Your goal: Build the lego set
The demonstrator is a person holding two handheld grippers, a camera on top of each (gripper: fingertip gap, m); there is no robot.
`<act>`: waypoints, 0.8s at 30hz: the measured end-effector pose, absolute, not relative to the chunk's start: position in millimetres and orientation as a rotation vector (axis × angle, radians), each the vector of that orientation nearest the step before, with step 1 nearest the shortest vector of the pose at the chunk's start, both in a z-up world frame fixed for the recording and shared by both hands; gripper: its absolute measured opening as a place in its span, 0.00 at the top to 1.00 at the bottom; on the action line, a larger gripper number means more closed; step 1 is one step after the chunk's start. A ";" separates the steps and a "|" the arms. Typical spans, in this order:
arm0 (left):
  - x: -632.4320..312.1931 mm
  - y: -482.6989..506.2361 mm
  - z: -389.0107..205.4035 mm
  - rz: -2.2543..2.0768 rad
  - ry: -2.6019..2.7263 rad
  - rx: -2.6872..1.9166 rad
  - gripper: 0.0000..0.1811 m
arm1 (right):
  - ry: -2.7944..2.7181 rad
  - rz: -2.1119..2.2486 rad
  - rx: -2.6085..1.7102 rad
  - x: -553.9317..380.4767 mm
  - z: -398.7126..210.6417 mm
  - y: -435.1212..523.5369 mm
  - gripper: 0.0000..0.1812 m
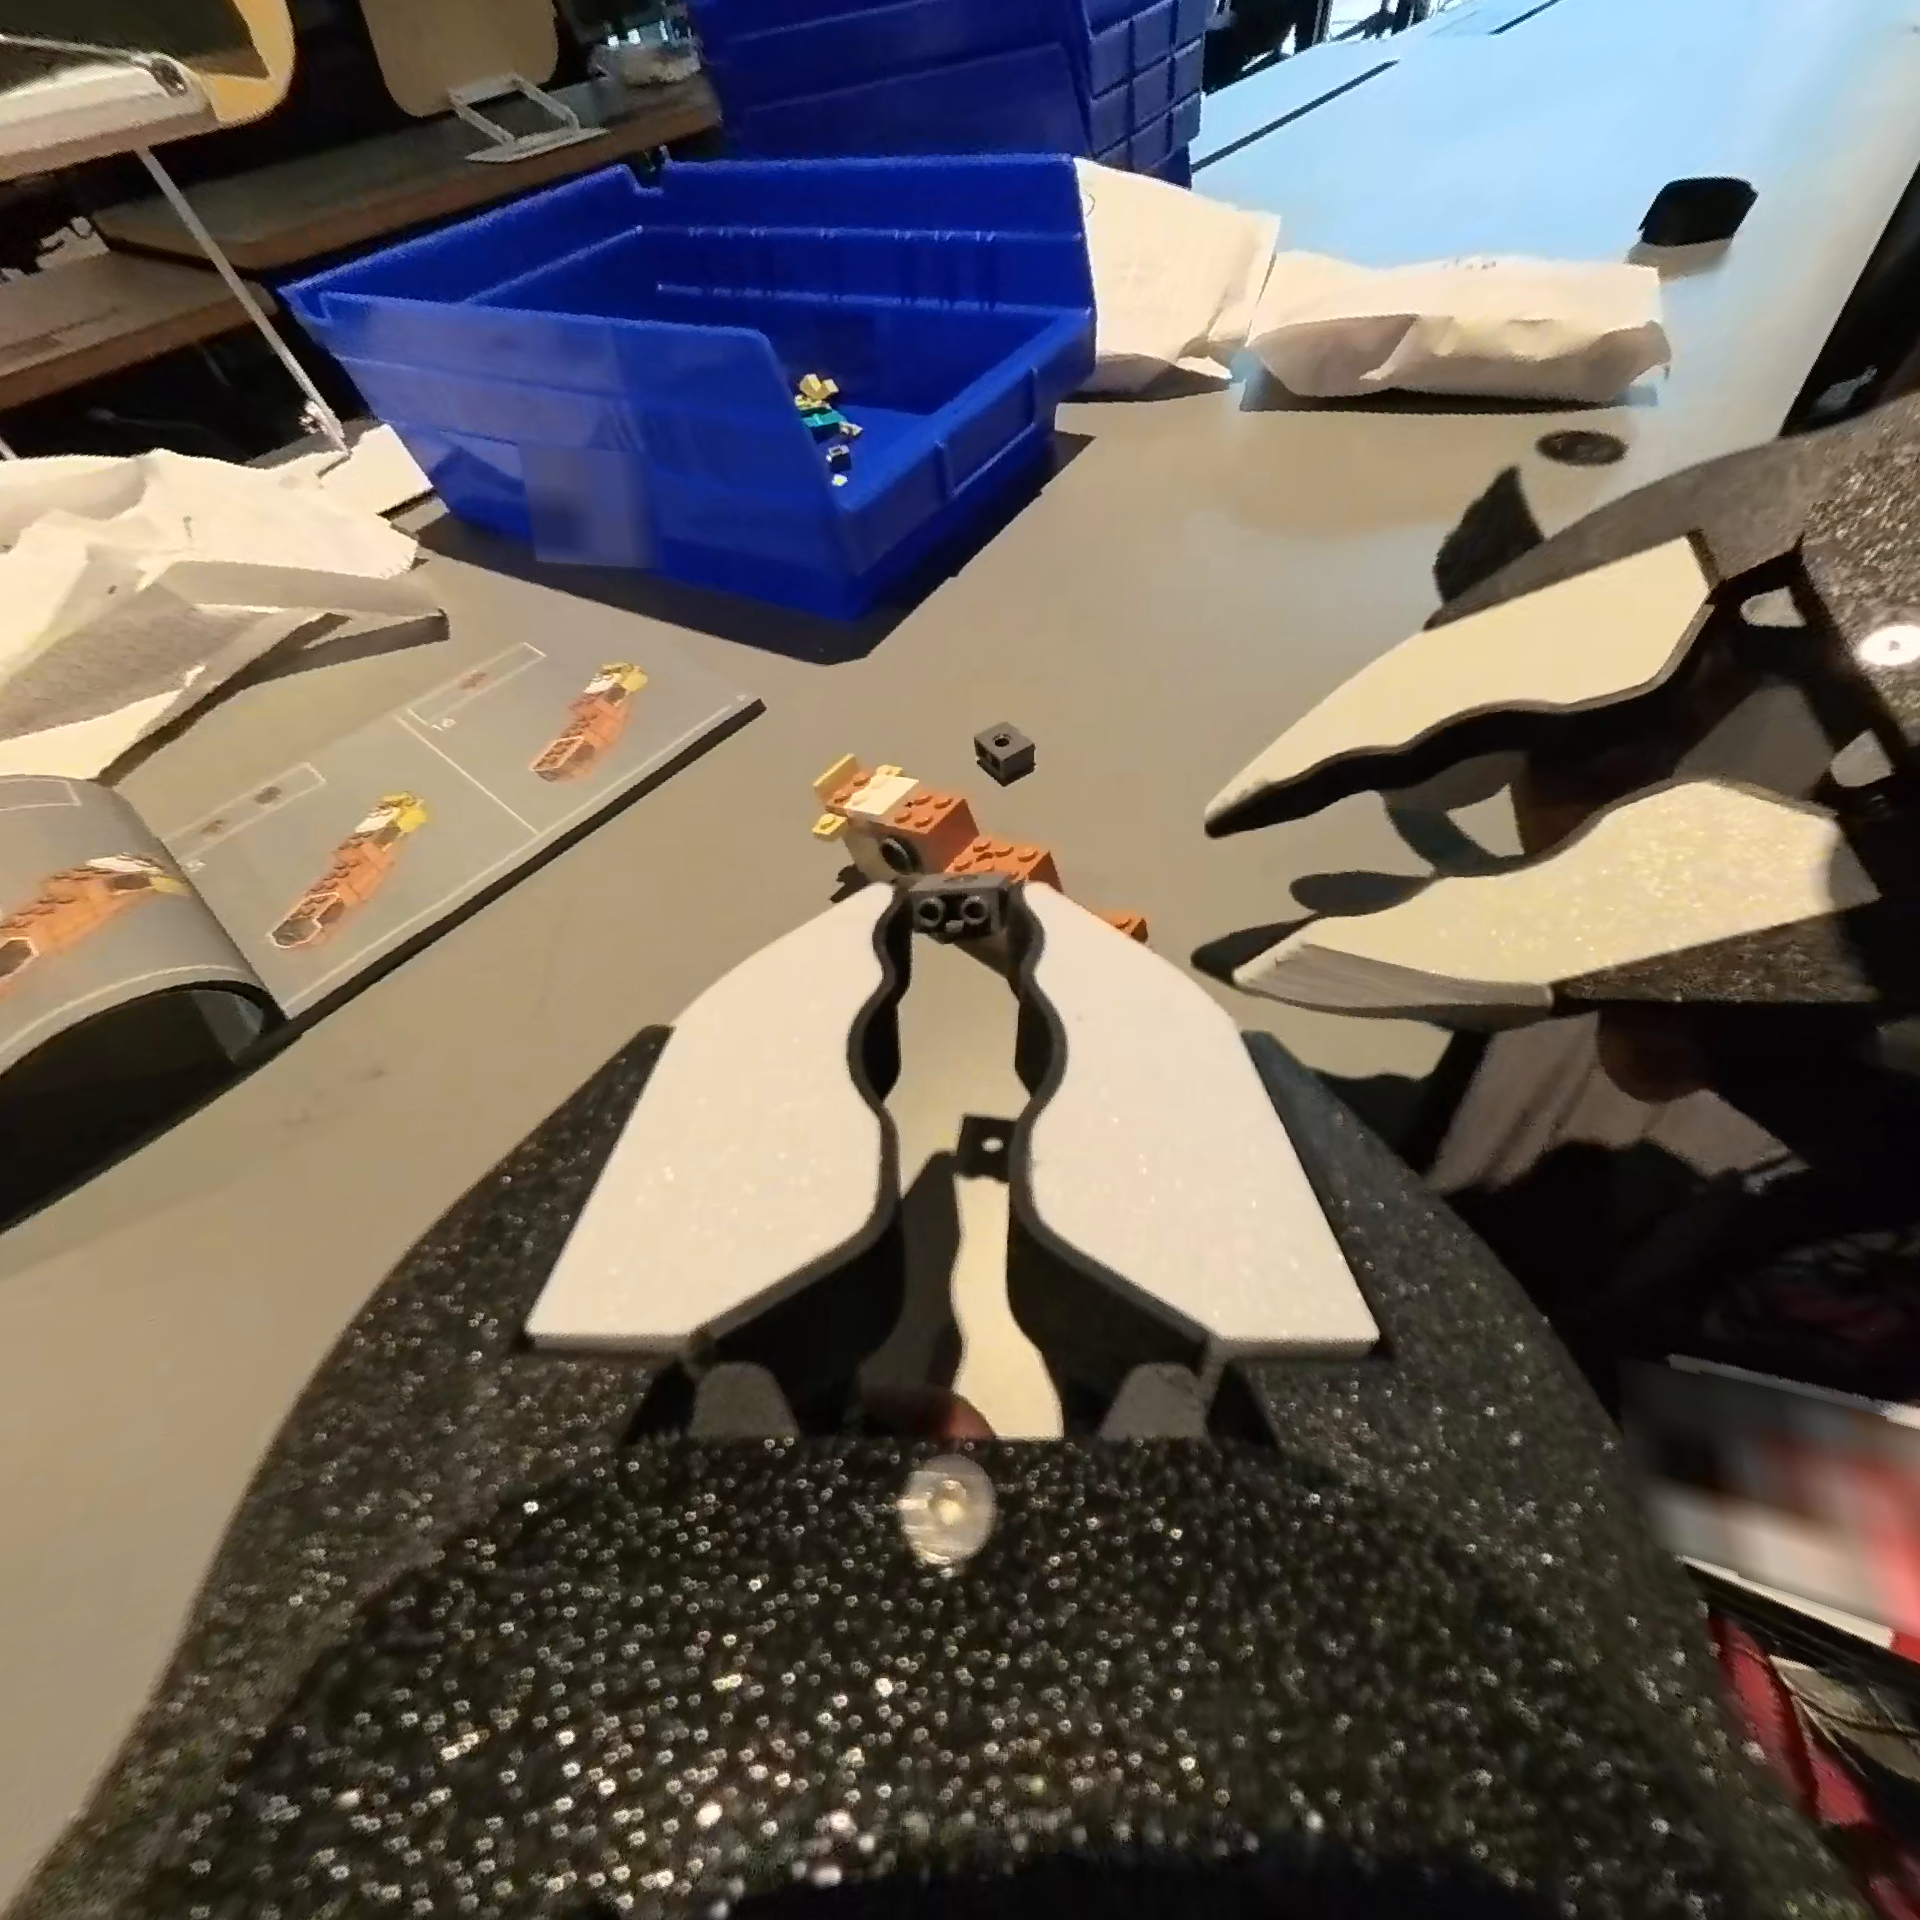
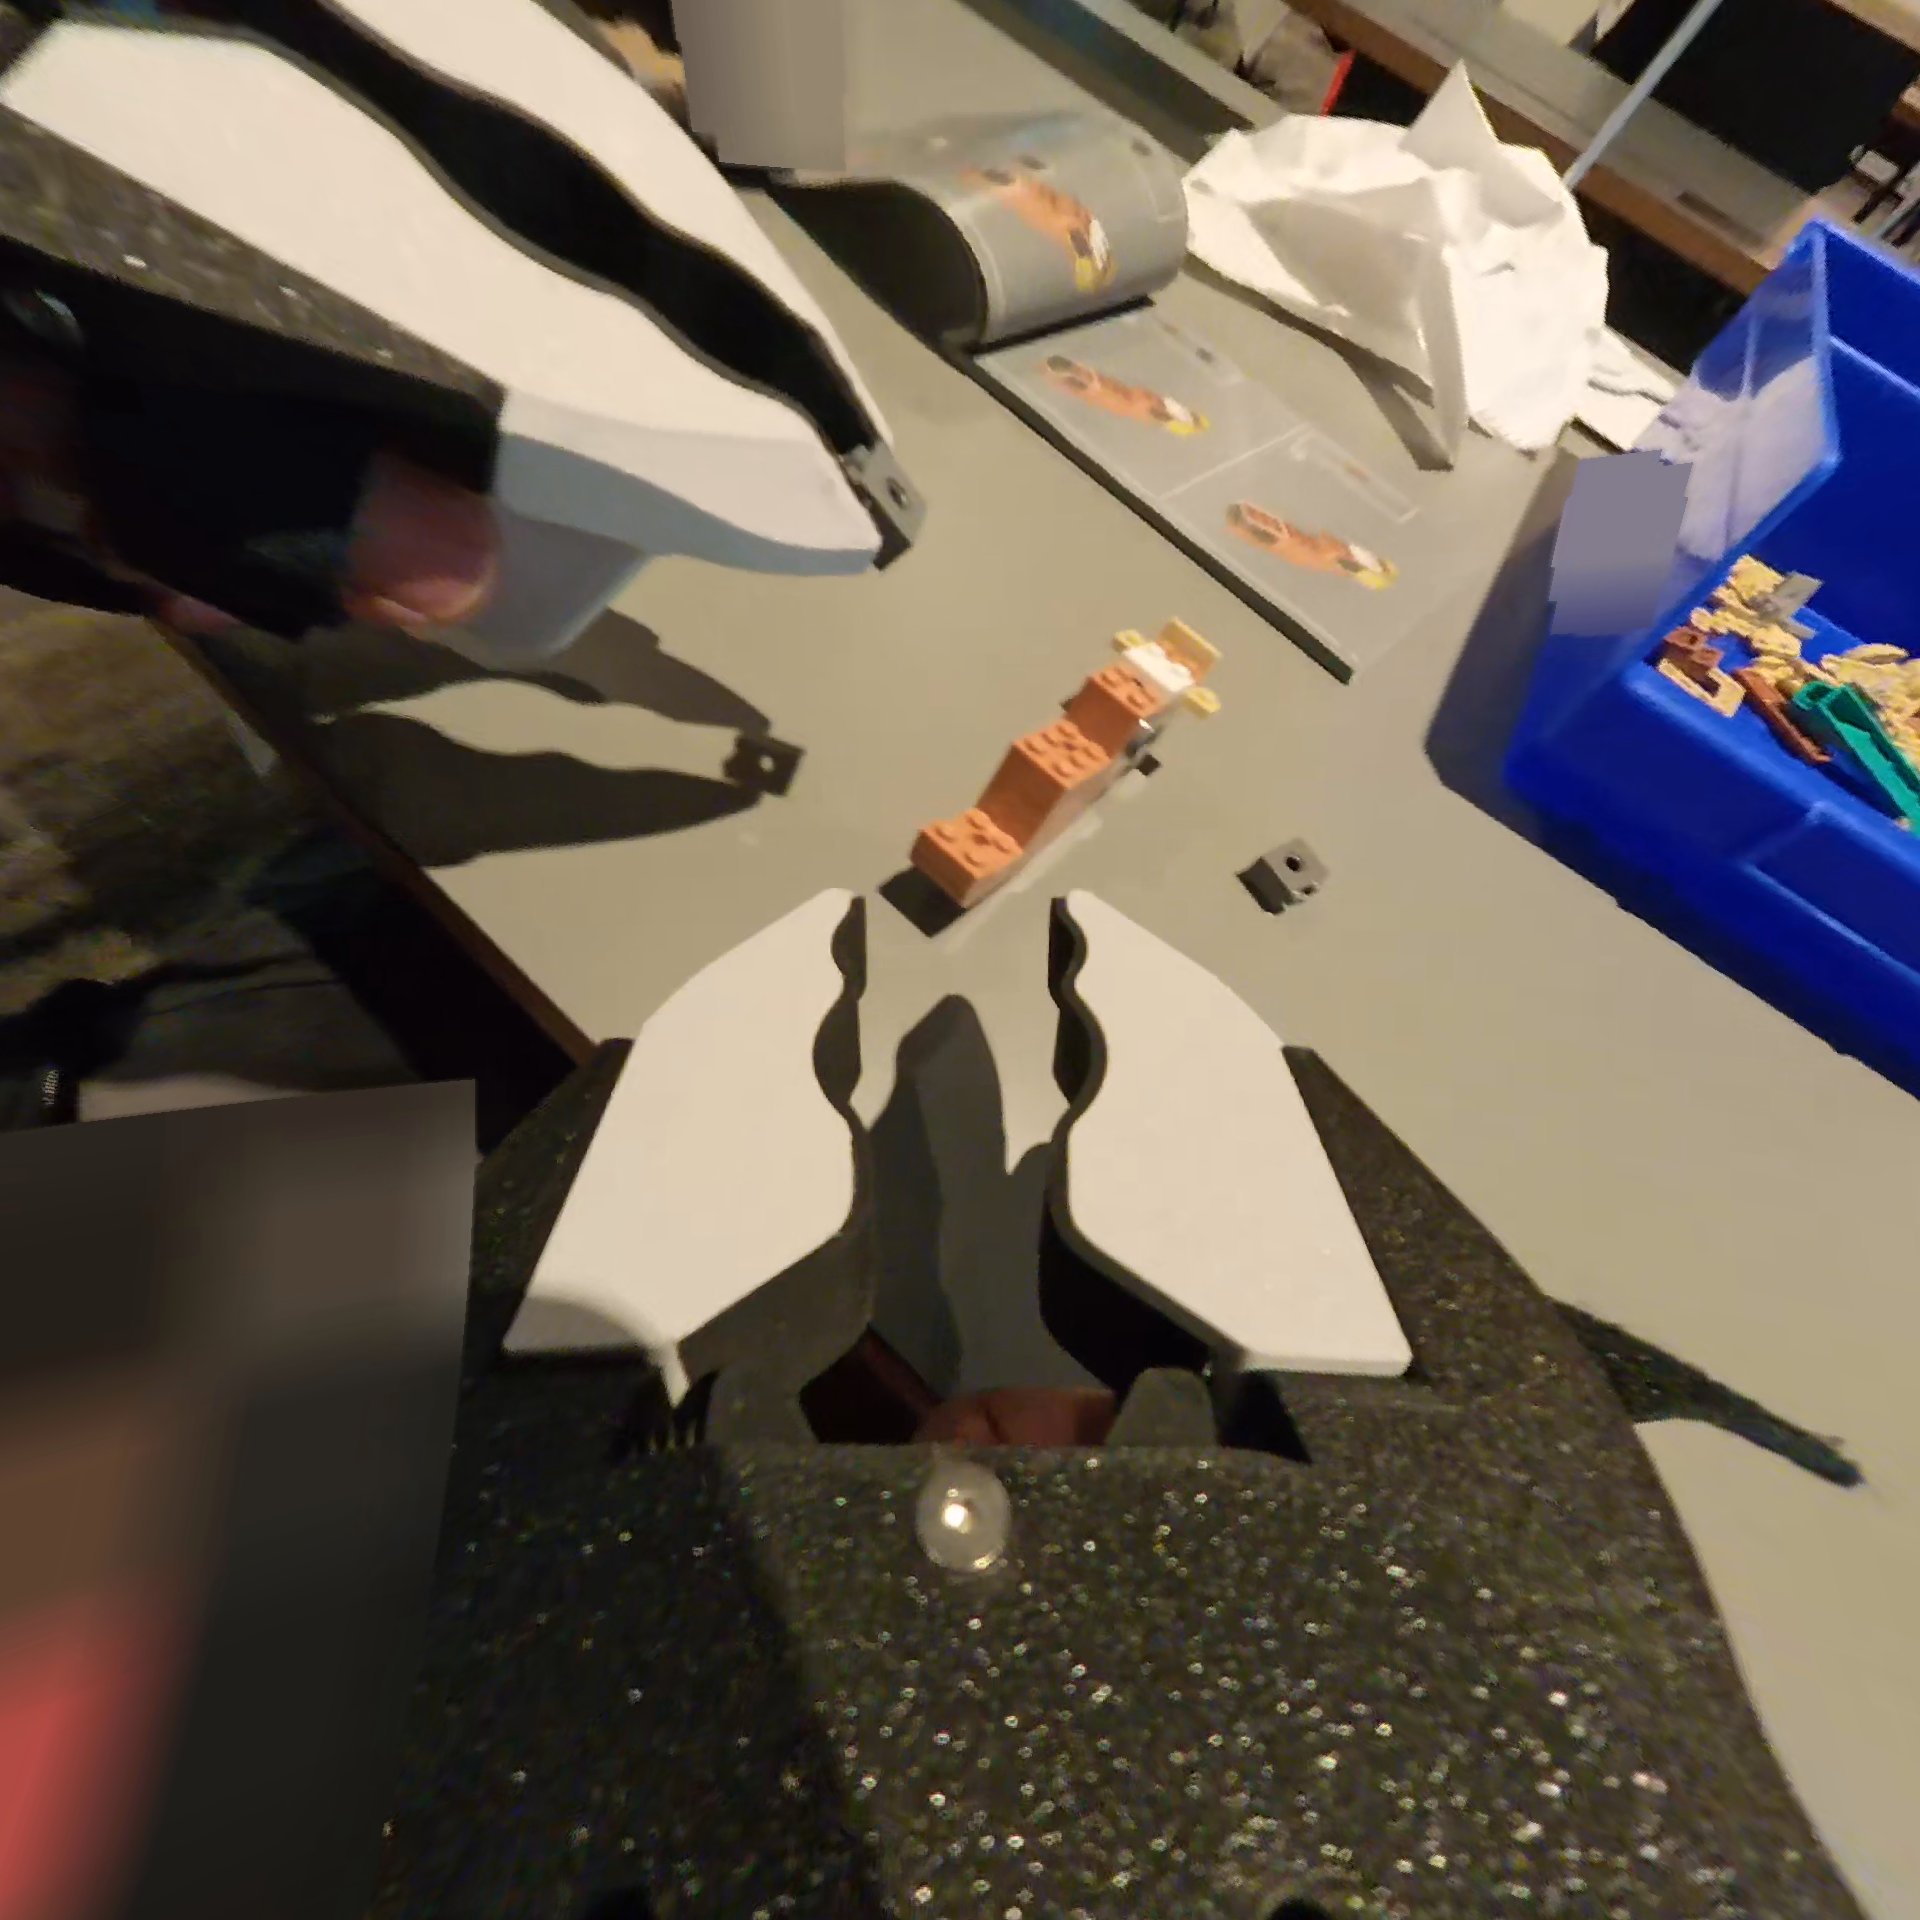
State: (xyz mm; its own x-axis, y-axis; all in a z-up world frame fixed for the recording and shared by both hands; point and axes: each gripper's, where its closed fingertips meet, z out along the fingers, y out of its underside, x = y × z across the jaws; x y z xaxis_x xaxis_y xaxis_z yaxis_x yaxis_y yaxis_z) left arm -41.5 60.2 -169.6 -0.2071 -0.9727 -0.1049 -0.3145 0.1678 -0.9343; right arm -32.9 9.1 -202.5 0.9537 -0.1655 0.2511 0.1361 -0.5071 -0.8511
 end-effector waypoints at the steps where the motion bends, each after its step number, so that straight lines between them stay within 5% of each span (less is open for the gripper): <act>1: -42.0 59.7 -168.7 -1.067 1.659 -1.243 0.91 | 0.018 -0.363 -2.056 -34.6 -200.7 9.1 0.82; 7: -48.4 55.7 -169.3 -1.097 1.695 -1.270 0.91 | -0.146 -0.557 -1.978 -2.5 -170.7 2.8 0.82; 24: -25.0 58.9 -198.3 -0.956 1.756 -1.382 0.91 | -0.099 -0.320 -2.167 -16.6 -212.4 12.1 0.82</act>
State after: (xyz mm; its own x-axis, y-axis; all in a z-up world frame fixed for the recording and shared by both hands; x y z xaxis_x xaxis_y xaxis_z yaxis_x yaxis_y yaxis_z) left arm -25.0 58.9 -198.3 -0.1896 -0.9787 -0.0785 -0.4653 0.1599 -0.8706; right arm -16.6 12.1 -212.4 0.9632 -0.0481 0.2645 0.1887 -0.5796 -0.7927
